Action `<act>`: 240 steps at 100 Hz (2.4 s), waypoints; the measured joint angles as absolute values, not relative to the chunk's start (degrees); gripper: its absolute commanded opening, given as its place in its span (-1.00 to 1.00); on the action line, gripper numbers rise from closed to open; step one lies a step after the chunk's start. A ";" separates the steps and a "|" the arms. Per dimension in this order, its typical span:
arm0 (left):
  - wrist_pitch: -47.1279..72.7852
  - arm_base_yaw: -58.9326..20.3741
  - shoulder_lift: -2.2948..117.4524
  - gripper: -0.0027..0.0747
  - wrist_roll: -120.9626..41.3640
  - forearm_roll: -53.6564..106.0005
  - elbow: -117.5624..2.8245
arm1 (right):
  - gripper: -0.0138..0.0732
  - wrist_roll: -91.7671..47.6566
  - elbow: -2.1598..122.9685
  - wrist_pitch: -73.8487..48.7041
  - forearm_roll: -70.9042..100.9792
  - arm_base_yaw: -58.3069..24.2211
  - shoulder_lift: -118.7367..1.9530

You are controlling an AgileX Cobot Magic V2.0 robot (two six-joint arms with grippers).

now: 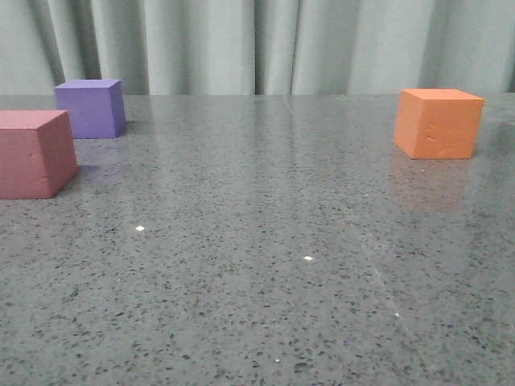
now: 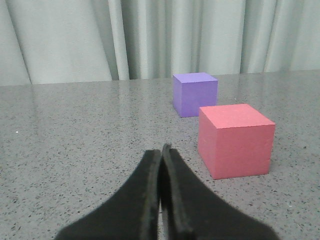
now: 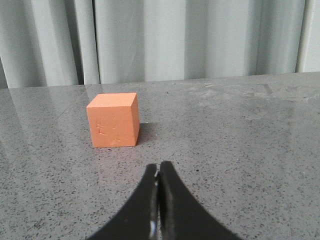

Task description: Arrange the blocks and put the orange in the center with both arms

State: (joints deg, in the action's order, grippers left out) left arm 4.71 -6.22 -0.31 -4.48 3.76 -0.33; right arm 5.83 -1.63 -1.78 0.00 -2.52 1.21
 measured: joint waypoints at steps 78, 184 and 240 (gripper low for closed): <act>3.26 -6.22 -0.31 -0.98 -4.48 4.11 -0.33 | -0.84 5.83 -1.63 -0.37 0.38 -2.52 1.21; 60.41 -6.22 43.19 -0.98 -4.48 6.97 -53.13 | -0.84 5.83 38.86 -44.61 3.44 -2.52 -30.22; 61.70 -6.22 45.64 -0.29 -7.49 6.41 -53.94 | 0.31 5.83 38.96 -45.19 4.01 -2.52 -30.72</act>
